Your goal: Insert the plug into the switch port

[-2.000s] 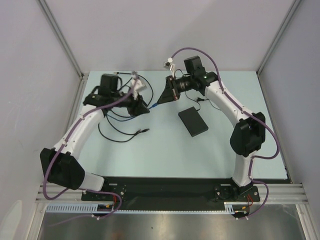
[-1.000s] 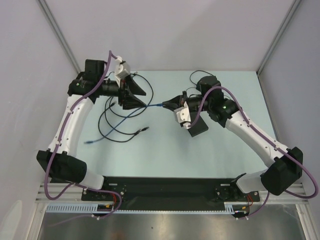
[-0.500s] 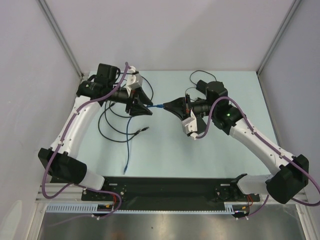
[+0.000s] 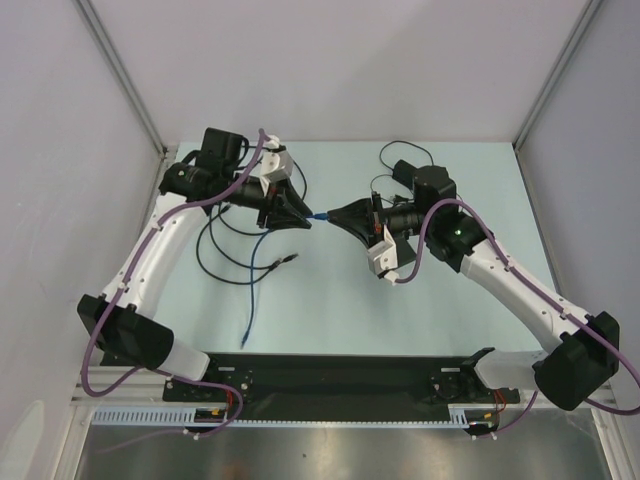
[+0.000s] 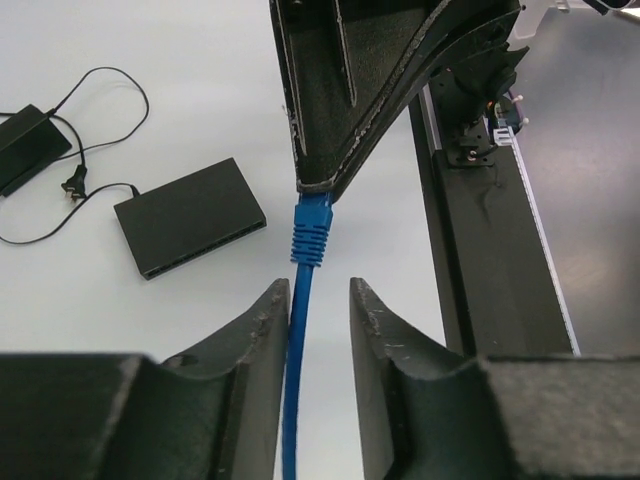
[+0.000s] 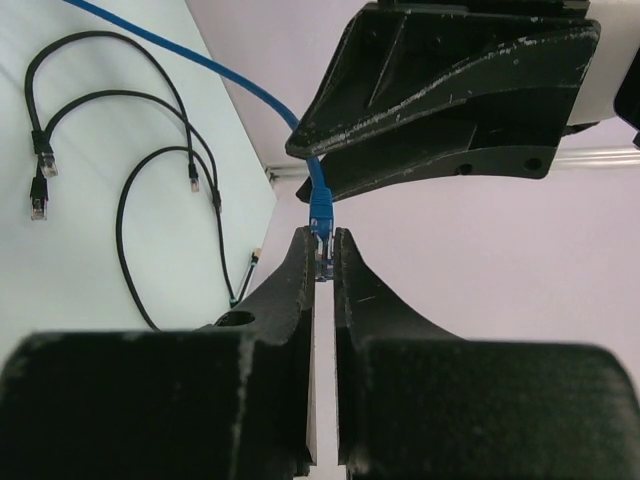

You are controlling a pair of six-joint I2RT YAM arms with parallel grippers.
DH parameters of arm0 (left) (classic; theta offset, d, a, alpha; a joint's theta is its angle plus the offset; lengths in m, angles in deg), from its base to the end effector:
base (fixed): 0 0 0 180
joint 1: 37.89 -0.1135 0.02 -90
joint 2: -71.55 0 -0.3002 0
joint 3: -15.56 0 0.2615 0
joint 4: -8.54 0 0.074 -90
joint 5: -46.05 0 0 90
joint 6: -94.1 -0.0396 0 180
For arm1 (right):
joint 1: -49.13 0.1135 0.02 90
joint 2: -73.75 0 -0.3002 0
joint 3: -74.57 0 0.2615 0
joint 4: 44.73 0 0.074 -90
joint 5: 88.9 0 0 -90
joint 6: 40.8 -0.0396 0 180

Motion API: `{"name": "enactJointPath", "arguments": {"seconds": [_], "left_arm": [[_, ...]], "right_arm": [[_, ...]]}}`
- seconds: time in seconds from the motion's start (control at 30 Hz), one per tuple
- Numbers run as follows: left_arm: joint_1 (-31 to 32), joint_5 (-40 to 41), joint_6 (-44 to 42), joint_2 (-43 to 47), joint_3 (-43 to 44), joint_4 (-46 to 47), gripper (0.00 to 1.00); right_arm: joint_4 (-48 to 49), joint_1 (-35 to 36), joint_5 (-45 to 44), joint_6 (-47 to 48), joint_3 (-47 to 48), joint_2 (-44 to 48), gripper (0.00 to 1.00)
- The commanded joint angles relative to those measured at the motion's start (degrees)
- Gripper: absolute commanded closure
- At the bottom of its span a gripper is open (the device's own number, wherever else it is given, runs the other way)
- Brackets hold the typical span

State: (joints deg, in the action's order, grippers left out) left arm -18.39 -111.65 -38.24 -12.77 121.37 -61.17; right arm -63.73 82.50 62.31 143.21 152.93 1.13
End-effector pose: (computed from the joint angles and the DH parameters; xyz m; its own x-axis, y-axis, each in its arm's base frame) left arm 0.2639 -0.1323 0.4416 -0.0429 0.2863 -0.9572 0.9966 -0.0554 -0.0612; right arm 0.2157 0.1836 0.4048 0.9883 0.0757 -0.1325 -0.1227 -0.1212 -0.9850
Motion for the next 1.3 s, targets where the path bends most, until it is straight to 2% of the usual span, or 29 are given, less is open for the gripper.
{"name": "enactJointPath", "arguments": {"seconds": [0.0,0.3,0.33,0.4,0.47,0.5,0.53,0.67,0.77,0.83,0.9,0.97,1.0,1.03,1.07,1.13,1.27], "left_arm": [[1.32,-0.85,-0.11,0.55,-0.53,2.48,0.67],[1.67,-0.24,5.32,0.46,-2.28,8.08,1.0],[1.67,0.28,6.65,0.64,-2.99,9.41,1.0],[1.67,3.43,11.92,1.08,-6.06,13.44,0.99],[1.67,6.6,18.75,1.69,-10.52,21.43,1.0],[1.76,9.05,21.23,2.04,-12.2,24.42,1.0],[1.76,12.82,23.34,2.4,-13.87,30.02,1.0],[3.77,23.91,28.37,1.35,-20.99,39.1,1.0],[5.88,30.49,30.21,-2.07,-21.54,42.28,1.0],[7.12,35.42,32.58,-4.18,-21.71,44.48,1.0],[9.4,42.97,34.43,-7.78,-21.01,46.77,1.0],[11.77,49.39,34.96,-11.11,-20.84,48.44,1.0],[12.3,50.12,34.53,-12.09,-20.83,50.1,1.0],[12.83,51.25,34.09,-12.97,-21.1,50.9,1.0],[13.71,52.14,32.95,-14.11,-20.75,51.26,1.0],[14.59,54.42,30.93,-17.36,-19.0,50.3,1.0],[16.08,57.33,28.03,-21.5,-16.71,49.94,1.0]], "right_arm": [[0.29,0.39,2.16,1.87,0.03,1.69,1.0],[-0.15,0.39,0.67,1.35,-0.41,1.78,1.0],[0.37,0.39,-0.21,-1.53,-1.02,1.78,0.82],[3.97,0.39,-5.2,-7.24,-1.55,1.69,0.76],[3.98,-0.75,-11.25,-13.66,-1.47,1.34,0.58],[3.81,-1.63,-12.77,-15.51,-1.73,1.34,0.47],[3.8,-2.51,-14.35,-17.62,-1.99,1.43,0.28],[-0.31,-10.48,-22.43,-29.2,-4.45,1.25,0.09],[-5.31,-15.6,-23.59,-33.97,-4.98,0.03,0.03],[-6.73,-19.21,-24.55,-41.0,-4.02,-2.51,0.04],[-11.73,-20.61,-25.7,-49.4,1.31,-5.59,0.06],[-16.31,-20.8,-29.11,-57.59,5.89,-12.61,0.12],[-18.06,-20.8,-30.61,-64.94,11.48,-15.94,0.19],[-23.13,-21.23,-31.41,-67.19,14.24,-18.93,0.22],[-25.61,-21.84,-30.37,-69.04,16.79,-25.23,0.25],[-29.14,-23.95,-28.96,-76.3,22.84,-30.28,0.31],[-25.47,-27.65,-25.62,-85.31,24.72,-38.28,0.36]]}}
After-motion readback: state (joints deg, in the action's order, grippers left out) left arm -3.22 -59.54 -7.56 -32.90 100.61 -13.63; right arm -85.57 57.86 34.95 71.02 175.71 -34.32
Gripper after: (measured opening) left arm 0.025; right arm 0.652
